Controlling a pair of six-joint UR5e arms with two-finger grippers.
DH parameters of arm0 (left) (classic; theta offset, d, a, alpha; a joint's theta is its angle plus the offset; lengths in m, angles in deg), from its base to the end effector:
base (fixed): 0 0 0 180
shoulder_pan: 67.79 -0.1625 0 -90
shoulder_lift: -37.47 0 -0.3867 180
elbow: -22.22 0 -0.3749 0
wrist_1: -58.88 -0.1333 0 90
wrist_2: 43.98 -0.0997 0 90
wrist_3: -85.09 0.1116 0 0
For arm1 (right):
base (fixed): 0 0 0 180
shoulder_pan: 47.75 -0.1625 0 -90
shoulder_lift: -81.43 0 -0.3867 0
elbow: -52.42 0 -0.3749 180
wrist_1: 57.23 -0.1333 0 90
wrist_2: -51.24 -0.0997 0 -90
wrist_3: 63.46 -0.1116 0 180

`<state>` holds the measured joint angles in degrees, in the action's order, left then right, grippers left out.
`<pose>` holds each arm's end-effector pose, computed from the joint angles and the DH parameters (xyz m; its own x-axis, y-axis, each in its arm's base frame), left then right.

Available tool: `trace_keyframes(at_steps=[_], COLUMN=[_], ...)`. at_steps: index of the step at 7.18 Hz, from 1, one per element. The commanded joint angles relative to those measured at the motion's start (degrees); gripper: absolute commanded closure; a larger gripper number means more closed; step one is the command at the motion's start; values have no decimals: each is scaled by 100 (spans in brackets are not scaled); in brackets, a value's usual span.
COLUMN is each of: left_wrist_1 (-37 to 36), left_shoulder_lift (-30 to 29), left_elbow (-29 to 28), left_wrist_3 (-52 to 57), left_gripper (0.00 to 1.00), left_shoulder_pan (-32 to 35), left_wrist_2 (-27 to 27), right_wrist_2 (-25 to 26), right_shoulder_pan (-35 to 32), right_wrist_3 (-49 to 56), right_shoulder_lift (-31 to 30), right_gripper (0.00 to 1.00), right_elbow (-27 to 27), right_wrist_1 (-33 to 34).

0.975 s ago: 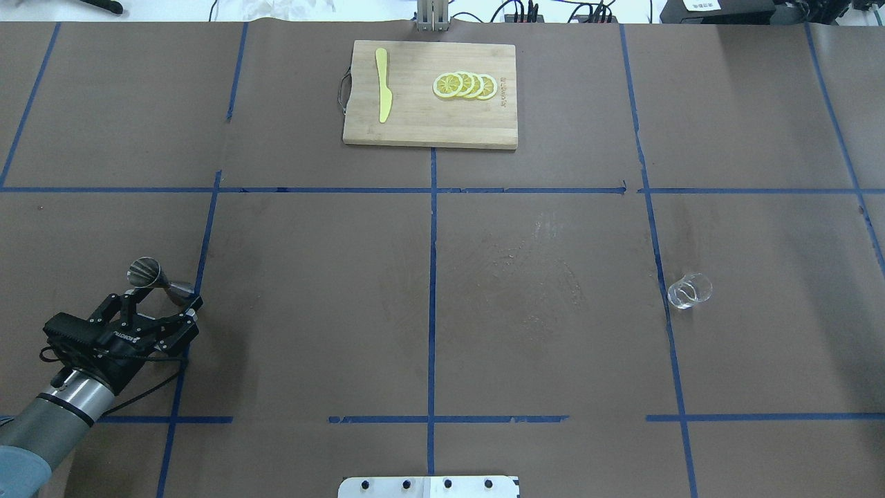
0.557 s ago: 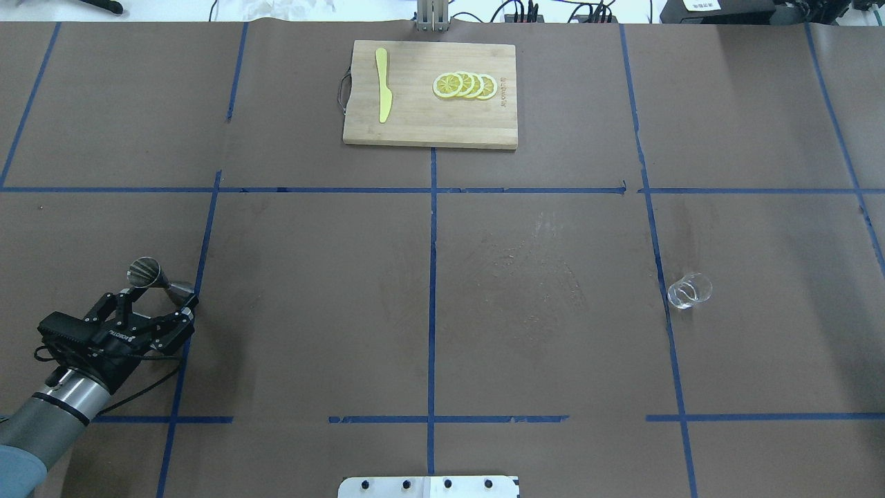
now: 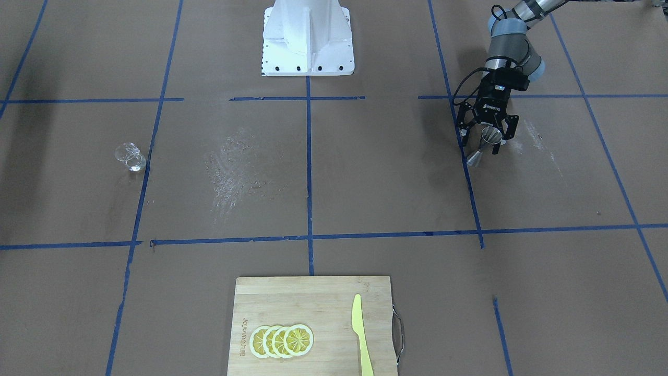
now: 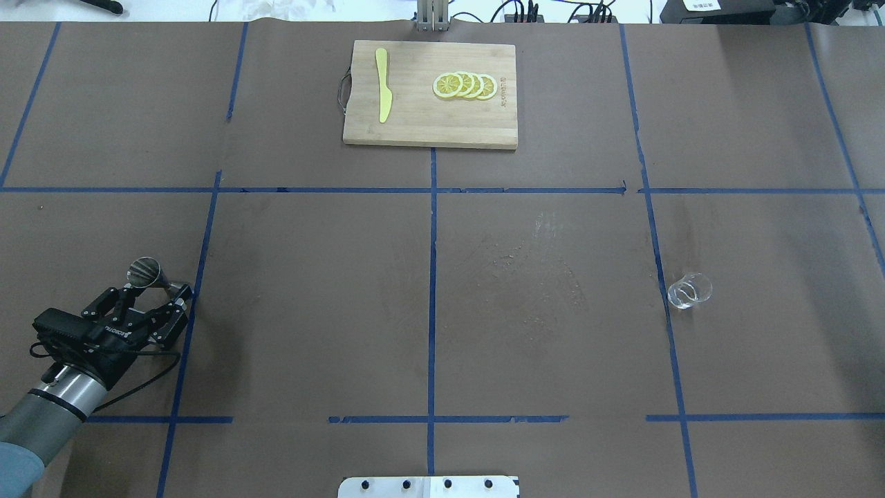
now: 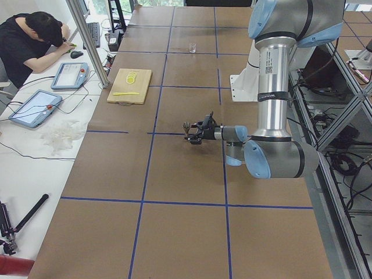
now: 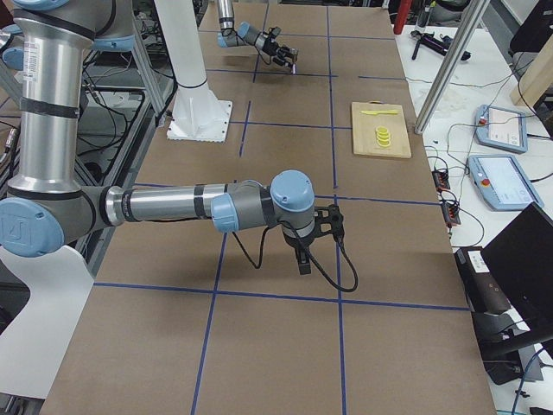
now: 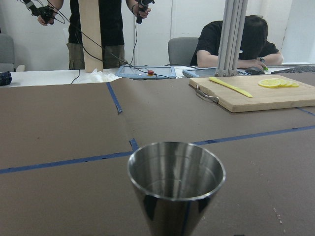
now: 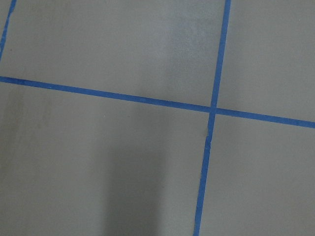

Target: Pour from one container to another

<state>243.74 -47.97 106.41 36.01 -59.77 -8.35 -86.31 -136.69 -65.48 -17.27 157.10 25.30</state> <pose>0.3770 -0.2793 0.5225 0.6498 0.2938 -0.7010 0.6045 0.3594 0.7110 0.0430 -0.4297 0.5558 0.6719 -0.1497 0.7254 -0.0057 0.9783 0.2072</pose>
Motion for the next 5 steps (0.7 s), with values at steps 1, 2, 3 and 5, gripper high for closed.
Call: trace_keyframes(at_steps=[1, 2, 3, 5], left_wrist_1=[6, 6, 6, 6], left_shoulder_lift=[18, 18, 18, 10], left_elbow=[1, 1, 1, 1], left_wrist_3=[12, 12, 12, 12], left_gripper=[39, 39, 39, 59], left_shoulder_pan=[25, 25, 25, 25], left_wrist_2=[-12, -12, -12, -12], right_wrist_2=[0, 9, 0, 9], right_shoulder_pan=[0, 0, 0, 0], right_wrist_3=[0, 0, 0, 0], right_shoulder_lift=[9, 18, 27, 36], right_gripper=[0, 0, 0, 0], right_elbow=[0, 0, -9, -9], right_wrist_1=[0, 0, 0, 0])
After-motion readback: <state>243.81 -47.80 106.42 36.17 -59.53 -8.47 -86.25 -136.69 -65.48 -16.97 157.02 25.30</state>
